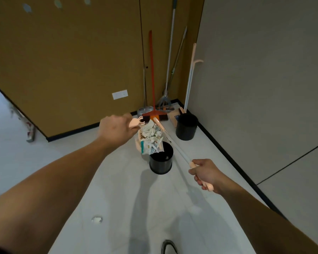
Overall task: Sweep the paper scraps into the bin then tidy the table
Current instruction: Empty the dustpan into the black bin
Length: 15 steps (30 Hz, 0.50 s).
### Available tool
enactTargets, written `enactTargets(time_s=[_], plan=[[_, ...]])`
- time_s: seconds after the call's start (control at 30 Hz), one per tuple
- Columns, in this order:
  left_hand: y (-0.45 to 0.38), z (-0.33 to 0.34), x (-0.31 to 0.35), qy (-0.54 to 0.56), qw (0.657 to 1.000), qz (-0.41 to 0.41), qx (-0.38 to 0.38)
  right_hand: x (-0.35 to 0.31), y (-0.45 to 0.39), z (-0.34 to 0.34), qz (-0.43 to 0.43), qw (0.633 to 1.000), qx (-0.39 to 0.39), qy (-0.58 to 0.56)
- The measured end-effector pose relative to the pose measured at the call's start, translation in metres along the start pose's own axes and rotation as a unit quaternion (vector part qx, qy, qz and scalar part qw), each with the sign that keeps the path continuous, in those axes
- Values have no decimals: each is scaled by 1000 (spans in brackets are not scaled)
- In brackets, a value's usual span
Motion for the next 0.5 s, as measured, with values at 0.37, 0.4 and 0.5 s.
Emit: enactTargets(time_s=[0.37,0.4,0.5], plan=[[-33,39,9,-16,995,85,-40,19,-18,-5,29,999,13,-12],[-34,40,10,-11,995,93,-44,20,-18,-5,35,999,18,-18],[-34,44,13,-10,991,120,-56,23,-17,-3,44,998,33,-35]])
Point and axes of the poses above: each hand's wrist, its own y-axis away from the middle knuckle, its own z-axis out of the palm, x = y × z, the point moved 8 cm from there along -y, towards the middle knuckle, and after that the axes turned 2 degrees about z, right-handed, at the moved point
